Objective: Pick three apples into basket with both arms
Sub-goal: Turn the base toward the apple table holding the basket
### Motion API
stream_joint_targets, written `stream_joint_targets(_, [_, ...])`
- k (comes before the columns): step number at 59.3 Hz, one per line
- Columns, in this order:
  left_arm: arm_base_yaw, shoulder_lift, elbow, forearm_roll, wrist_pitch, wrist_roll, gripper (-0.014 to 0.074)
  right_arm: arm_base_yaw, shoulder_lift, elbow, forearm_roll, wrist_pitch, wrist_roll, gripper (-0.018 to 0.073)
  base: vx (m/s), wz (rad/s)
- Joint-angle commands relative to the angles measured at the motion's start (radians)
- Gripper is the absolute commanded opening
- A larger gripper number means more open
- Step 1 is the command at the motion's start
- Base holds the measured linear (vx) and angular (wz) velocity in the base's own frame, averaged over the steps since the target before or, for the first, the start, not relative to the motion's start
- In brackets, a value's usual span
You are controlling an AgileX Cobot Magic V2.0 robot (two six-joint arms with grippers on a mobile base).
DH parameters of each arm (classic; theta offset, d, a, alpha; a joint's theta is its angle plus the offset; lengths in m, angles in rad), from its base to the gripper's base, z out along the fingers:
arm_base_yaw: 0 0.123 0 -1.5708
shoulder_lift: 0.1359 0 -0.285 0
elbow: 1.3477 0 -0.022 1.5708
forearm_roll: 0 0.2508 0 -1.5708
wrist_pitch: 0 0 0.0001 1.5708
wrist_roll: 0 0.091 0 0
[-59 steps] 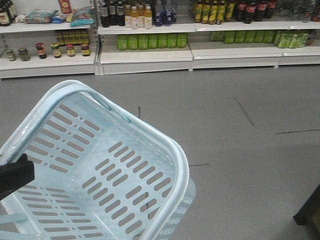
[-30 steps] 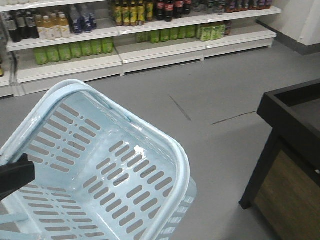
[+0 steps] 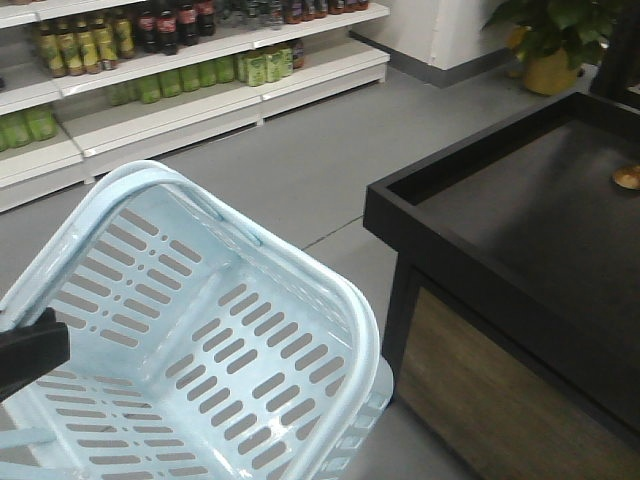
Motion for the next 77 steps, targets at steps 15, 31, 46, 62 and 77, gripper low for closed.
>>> stream_joint_targets(15, [-0.006, 0.001, -0.029, -0.048, -0.089, -0.004, -0.0006, -0.006, 0.012, 0.005, -0.013, -0.078, -0.011, -0.0005, 0.14, -0.55])
stream_joint_targets(31, [-0.006, 0.001, -0.029, -0.048, -0.089, -0.004, -0.0006, -0.006, 0.012, 0.005, -0.013, -0.078, -0.011, -0.0005, 0.12, -0.52])
stream_joint_targets(46, [-0.006, 0.001, -0.029, -0.048, -0.089, -0.004, -0.0006, -0.006, 0.012, 0.005, -0.013, -0.078, -0.011, -0.0005, 0.11, -0.47])
stream_joint_targets(62, [-0.006, 0.001, -0.029, -0.048, -0.089, -0.004, -0.0006, -0.006, 0.012, 0.005, -0.013, -0.078, -0.011, -0.0005, 0.09, -0.39])
stream_joint_targets(77, [-0.006, 0.001, -0.029, -0.048, -0.089, -0.004, -0.0006, -0.006, 0.012, 0.005, -0.013, -0.078, -0.011, -0.0005, 0.08, -0.35])
